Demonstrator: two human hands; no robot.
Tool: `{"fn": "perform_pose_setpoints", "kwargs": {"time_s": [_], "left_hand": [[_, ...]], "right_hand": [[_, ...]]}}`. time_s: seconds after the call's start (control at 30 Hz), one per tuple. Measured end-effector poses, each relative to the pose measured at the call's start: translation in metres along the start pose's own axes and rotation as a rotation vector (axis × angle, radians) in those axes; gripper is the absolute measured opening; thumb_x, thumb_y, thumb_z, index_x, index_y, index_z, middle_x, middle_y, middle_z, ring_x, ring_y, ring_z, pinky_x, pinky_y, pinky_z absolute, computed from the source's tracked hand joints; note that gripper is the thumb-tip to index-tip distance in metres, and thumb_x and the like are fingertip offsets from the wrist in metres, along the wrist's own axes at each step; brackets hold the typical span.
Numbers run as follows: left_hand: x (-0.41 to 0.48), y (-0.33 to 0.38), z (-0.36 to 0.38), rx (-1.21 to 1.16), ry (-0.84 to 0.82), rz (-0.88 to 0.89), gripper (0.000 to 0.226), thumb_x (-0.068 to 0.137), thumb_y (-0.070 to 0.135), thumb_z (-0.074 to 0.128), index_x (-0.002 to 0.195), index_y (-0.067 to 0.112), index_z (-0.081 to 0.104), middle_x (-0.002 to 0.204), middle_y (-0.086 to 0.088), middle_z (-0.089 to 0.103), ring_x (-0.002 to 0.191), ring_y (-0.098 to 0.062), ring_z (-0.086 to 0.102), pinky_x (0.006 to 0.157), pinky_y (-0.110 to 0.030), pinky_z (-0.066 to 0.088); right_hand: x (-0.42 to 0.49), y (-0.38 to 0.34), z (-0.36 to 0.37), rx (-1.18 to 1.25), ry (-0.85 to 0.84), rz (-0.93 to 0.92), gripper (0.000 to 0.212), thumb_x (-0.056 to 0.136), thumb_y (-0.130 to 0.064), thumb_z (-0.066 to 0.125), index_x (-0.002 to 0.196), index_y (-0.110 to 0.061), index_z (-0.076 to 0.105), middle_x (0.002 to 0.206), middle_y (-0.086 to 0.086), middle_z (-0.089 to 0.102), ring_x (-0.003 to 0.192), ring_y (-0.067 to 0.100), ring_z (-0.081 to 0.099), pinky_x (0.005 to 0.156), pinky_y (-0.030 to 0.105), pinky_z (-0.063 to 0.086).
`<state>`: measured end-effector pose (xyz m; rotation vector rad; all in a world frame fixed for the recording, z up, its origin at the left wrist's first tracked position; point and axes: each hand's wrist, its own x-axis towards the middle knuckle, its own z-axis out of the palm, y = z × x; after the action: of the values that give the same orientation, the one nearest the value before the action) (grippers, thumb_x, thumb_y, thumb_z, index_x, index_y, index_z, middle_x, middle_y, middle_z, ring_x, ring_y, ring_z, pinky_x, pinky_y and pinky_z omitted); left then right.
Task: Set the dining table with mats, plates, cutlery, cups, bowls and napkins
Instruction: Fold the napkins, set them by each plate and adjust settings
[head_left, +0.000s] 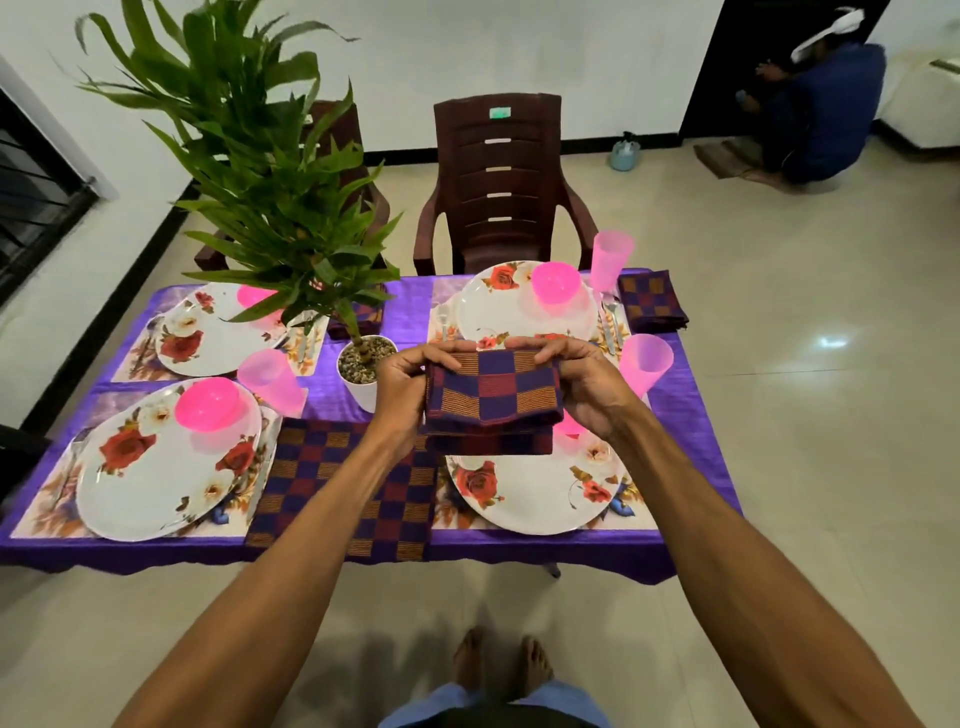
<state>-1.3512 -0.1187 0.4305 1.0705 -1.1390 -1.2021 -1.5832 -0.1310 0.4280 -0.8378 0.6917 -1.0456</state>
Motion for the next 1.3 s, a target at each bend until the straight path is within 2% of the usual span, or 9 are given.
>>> {"fn": "perform_pose_setpoints", "kwargs": {"time_s": [0.13, 0.23, 0.43, 0.57, 0.67, 0.73, 0.83, 1.0, 1.3], "left_hand": [[0.007, 0.003, -0.003, 0.006, 0.021, 0.038, 0.048, 0.081, -0.026, 0.046, 0.065, 0.012, 0.070, 0.108, -0.019, 0.073, 0.112, -0.037, 0.065, 0.086, -0.048, 0.057], [0.009, 0.003, -0.005, 0.052, -0.001, 0.100, 0.054, 0.082, -0.026, 0.044, 0.063, 0.018, 0.070, 0.108, -0.016, 0.074, 0.112, -0.036, 0.065, 0.088, -0.052, 0.057], [0.004, -0.008, -0.006, 0.117, 0.018, 0.082, 0.036, 0.088, -0.020, 0.049, 0.097, 0.005, 0.073, 0.118, -0.009, 0.072, 0.117, -0.022, 0.065, 0.081, -0.036, 0.061], [-0.002, -0.030, -0.023, -0.281, -0.017, -0.437, 0.035, 0.097, 0.009, 0.042, 0.126, 0.014, 0.061, 0.097, -0.006, 0.066, 0.076, -0.018, 0.061, 0.060, -0.031, 0.055], [-0.008, -0.043, -0.026, -0.330, -0.142, -0.656, 0.043, 0.093, 0.039, 0.046, 0.124, 0.014, 0.060, 0.109, -0.010, 0.066, 0.094, -0.030, 0.065, 0.084, -0.052, 0.056], [-0.012, -0.047, -0.018, -0.214, -0.164, -0.621, 0.048, 0.095, 0.047, 0.056, 0.132, 0.017, 0.058, 0.125, -0.007, 0.068, 0.114, -0.030, 0.066, 0.096, -0.060, 0.050], [-0.014, -0.050, -0.011, -0.015, -0.106, -0.485, 0.060, 0.081, 0.022, 0.079, 0.135, 0.017, 0.053, 0.124, -0.006, 0.070, 0.114, -0.025, 0.067, 0.100, -0.056, 0.050], [-0.011, -0.051, -0.004, -0.066, 0.011, -0.357, 0.052, 0.088, -0.002, 0.068, 0.133, 0.014, 0.049, 0.124, -0.011, 0.068, 0.116, -0.025, 0.065, 0.099, -0.046, 0.052], [-0.010, -0.061, -0.011, -0.190, -0.068, -0.486, 0.046, 0.087, 0.020, 0.070, 0.130, 0.013, 0.055, 0.124, -0.007, 0.068, 0.115, -0.024, 0.065, 0.091, -0.044, 0.057]], "right_hand": [[-0.005, -0.003, -0.007, 0.262, -0.038, 0.080, 0.039, 0.101, -0.014, 0.044, 0.137, -0.011, 0.057, 0.142, 0.019, 0.054, 0.127, 0.032, 0.054, 0.091, 0.042, 0.054], [-0.006, 0.008, -0.006, 0.131, -0.004, 0.188, 0.052, 0.098, -0.036, 0.052, 0.145, -0.013, 0.049, 0.143, 0.019, 0.054, 0.129, 0.035, 0.054, 0.102, 0.052, 0.046], [0.001, 0.019, 0.004, -0.240, 0.105, 0.189, 0.053, 0.082, 0.005, 0.074, 0.130, -0.012, 0.057, 0.122, 0.012, 0.070, 0.114, 0.031, 0.067, 0.093, 0.045, 0.058], [0.004, 0.022, 0.002, -0.294, 0.170, 0.148, 0.055, 0.081, 0.010, 0.073, 0.127, -0.016, 0.058, 0.116, 0.007, 0.073, 0.107, 0.026, 0.070, 0.086, 0.044, 0.060], [0.006, 0.026, 0.000, -0.294, 0.174, 0.145, 0.055, 0.082, 0.010, 0.072, 0.127, -0.017, 0.057, 0.116, 0.006, 0.073, 0.106, 0.025, 0.071, 0.085, 0.045, 0.061], [0.007, 0.028, -0.001, -0.279, 0.183, 0.152, 0.057, 0.082, 0.010, 0.072, 0.130, -0.015, 0.056, 0.118, 0.008, 0.071, 0.108, 0.026, 0.070, 0.086, 0.047, 0.060], [0.008, 0.030, -0.004, -0.238, 0.190, 0.161, 0.059, 0.081, 0.011, 0.071, 0.133, -0.013, 0.055, 0.121, 0.011, 0.070, 0.112, 0.029, 0.068, 0.088, 0.048, 0.059], [0.004, 0.040, -0.005, -0.116, 0.174, 0.241, 0.056, 0.085, 0.001, 0.071, 0.136, -0.015, 0.054, 0.125, 0.013, 0.068, 0.114, 0.033, 0.067, 0.094, 0.054, 0.055], [0.006, 0.062, 0.007, 0.057, 0.359, 0.201, 0.034, 0.091, 0.010, 0.051, 0.120, -0.004, 0.062, 0.112, 0.015, 0.071, 0.108, 0.034, 0.068, 0.083, 0.050, 0.059]]}}
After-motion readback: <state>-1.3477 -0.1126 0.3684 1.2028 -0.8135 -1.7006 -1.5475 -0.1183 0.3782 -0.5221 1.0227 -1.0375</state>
